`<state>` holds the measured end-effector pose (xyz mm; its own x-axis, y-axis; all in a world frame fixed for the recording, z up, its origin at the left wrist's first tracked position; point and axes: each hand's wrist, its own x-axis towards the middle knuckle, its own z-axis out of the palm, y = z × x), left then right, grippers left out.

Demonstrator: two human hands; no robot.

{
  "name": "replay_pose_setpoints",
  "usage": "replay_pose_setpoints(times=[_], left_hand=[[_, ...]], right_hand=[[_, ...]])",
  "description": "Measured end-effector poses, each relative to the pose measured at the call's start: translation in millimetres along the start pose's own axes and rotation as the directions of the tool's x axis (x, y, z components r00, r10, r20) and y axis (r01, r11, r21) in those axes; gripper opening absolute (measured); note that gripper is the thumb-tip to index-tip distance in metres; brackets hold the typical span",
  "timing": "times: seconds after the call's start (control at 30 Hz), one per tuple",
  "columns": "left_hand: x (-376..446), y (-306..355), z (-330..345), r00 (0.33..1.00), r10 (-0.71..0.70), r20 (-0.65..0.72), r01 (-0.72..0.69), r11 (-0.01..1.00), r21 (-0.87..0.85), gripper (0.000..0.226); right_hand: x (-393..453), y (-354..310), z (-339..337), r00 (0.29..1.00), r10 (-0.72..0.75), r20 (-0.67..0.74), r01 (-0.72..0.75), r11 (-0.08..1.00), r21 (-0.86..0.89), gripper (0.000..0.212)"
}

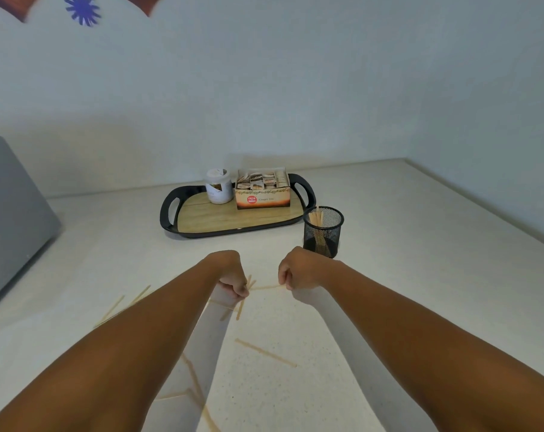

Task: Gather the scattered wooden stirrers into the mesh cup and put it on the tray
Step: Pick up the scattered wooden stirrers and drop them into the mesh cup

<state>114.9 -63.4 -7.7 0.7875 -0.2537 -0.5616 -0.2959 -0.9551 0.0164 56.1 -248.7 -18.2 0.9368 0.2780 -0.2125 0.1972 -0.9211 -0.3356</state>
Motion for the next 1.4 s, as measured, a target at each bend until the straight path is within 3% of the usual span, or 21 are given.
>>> replay_pose_setpoints(times=[0.17,0.43,0.6,0.67,0.73,0.9,1.17,1.4], left_hand=[[-4.1,8.5,-0.5,0.997,-0.013,-0.079,0.015,1.000,0.019,0.019],[-4.4,14.0,1.3,0.996,-0.054,-0.064,0.051,0.997,-0.059,0.024],[-9.4,17.0,3.7,0.984,-0.043,-0.172,0.049,0.998,0.034,0.025],[-11.3,17.8,4.4,0.980,-0.018,-0.196,0.036,0.995,0.090,0.037],[-12.6,17.9,4.2,0.978,0.011,-0.206,0.017,0.991,0.136,0.037],[-16.4,16.8,6.6,0.974,0.050,-0.223,-0.014,0.987,0.161,0.023],[-21.7,19.2,13.1,0.983,0.106,-0.149,-0.079,0.982,0.173,0.034],[-24.3,19.7,14.5,0.960,0.176,-0.219,-0.138,0.974,0.179,0.024]], right_hand=[[3.9,-2.2,0.9,0.998,0.037,0.052,-0.033,0.997,-0.074,0.025],[-1.2,-9.5,1.1,0.993,0.047,0.106,-0.026,0.982,-0.189,0.032],[-1.7,-13.7,0.8,0.997,0.052,0.063,-0.037,0.976,-0.216,0.023],[-0.2,-15.2,2.4,0.996,0.064,0.069,-0.045,0.970,-0.241,0.005],[0.4,-16.4,2.6,0.995,0.076,0.063,-0.059,0.970,-0.235,0.013],[-5.7,-14.3,9.9,0.985,0.172,0.012,-0.169,0.975,-0.148,0.038],[-6.3,-7.7,1.3,0.958,0.276,-0.081,-0.263,0.954,0.147,0.017],[-5.1,-13.3,0.2,0.955,0.280,-0.100,-0.250,0.938,0.238,0.031]])
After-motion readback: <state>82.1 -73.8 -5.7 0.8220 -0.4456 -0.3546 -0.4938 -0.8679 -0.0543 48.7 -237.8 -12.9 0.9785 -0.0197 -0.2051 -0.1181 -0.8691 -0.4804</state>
